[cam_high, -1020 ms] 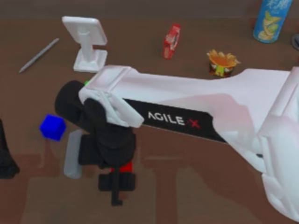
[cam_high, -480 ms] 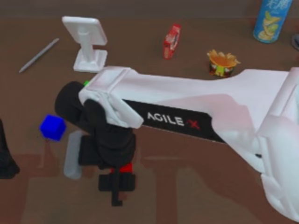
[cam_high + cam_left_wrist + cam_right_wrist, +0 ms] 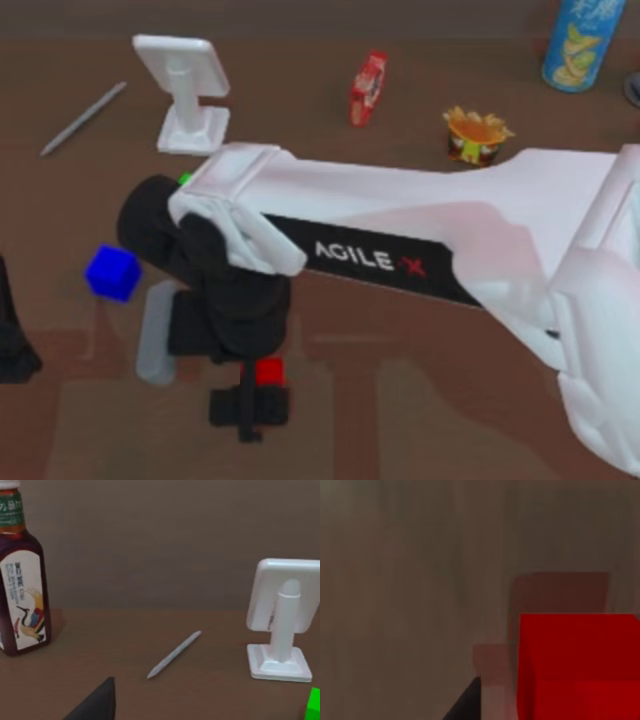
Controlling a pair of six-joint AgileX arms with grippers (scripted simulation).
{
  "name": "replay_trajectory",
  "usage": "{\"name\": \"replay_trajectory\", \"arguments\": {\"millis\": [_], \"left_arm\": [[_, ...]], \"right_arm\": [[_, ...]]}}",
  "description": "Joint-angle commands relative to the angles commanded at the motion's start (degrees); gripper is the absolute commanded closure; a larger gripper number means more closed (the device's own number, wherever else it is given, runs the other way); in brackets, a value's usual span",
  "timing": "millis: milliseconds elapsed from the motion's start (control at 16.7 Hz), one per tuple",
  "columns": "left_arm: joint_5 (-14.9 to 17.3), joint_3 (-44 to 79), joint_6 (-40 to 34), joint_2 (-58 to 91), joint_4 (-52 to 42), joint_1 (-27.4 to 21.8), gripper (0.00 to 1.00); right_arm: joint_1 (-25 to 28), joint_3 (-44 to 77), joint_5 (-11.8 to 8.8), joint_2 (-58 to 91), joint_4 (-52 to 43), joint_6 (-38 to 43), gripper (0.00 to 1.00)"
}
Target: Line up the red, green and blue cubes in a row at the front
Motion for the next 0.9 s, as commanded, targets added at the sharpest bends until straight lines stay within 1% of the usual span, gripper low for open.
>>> {"name": "replay_trajectory", "arguments": {"millis": [60, 600, 720, 900], "left_arm": [[0.0, 0.0, 0.0, 0.0, 0.0, 0.0, 0.0], [0.0, 0.0, 0.0, 0.0, 0.0, 0.0, 0.0], [0.0, 0.0, 0.0, 0.0, 0.0, 0.0, 0.0], [0.0, 0.0, 0.0, 0.0, 0.0, 0.0, 0.0]], "right_arm": [[0.0, 0.0, 0.0, 0.0, 0.0, 0.0, 0.0], [-0.08, 0.2, 0.0, -0.01, -0.21, -0.02, 0.0], [-0.05, 2.39, 0.03, -0.14, -2.38, 0.02, 0.0], [0.11, 8.23, 0.0, -0.69, -9.19, -0.01, 0.0]]}}
